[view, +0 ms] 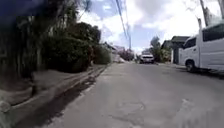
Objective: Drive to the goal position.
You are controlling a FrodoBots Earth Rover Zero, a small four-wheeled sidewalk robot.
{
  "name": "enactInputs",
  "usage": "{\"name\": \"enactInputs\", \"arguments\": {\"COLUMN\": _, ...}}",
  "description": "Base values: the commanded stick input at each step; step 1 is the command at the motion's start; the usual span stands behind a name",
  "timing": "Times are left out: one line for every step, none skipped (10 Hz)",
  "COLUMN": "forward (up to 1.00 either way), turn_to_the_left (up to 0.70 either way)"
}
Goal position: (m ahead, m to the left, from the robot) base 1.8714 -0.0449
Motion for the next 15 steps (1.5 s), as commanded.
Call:
{"name": "enactInputs", "arguments": {"forward": 0.85, "turn_to_the_left": 0.00}}
{"name": "enactInputs", "arguments": {"forward": 0.85, "turn_to_the_left": 0.00}}
{"name": "enactInputs", "arguments": {"forward": 0.85, "turn_to_the_left": 0.00}}
{"name": "enactInputs", "arguments": {"forward": 0.85, "turn_to_the_left": 0.00}}
{"name": "enactInputs", "arguments": {"forward": 0.85, "turn_to_the_left": 0.00}}
{"name": "enactInputs", "arguments": {"forward": 0.85, "turn_to_the_left": 0.00}}
{"name": "enactInputs", "arguments": {"forward": 0.85, "turn_to_the_left": 0.00}}
{"name": "enactInputs", "arguments": {"forward": 0.85, "turn_to_the_left": 0.00}}
{"name": "enactInputs", "arguments": {"forward": 0.85, "turn_to_the_left": -0.20}}
{"name": "enactInputs", "arguments": {"forward": 0.85, "turn_to_the_left": -0.34}}
{"name": "enactInputs", "arguments": {"forward": 0.85, "turn_to_the_left": -0.34}}
{"name": "enactInputs", "arguments": {"forward": 0.85, "turn_to_the_left": -0.34}}
{"name": "enactInputs", "arguments": {"forward": 0.85, "turn_to_the_left": -0.34}}
{"name": "enactInputs", "arguments": {"forward": 0.85, "turn_to_the_left": -0.34}}
{"name": "enactInputs", "arguments": {"forward": 0.85, "turn_to_the_left": -0.06}}
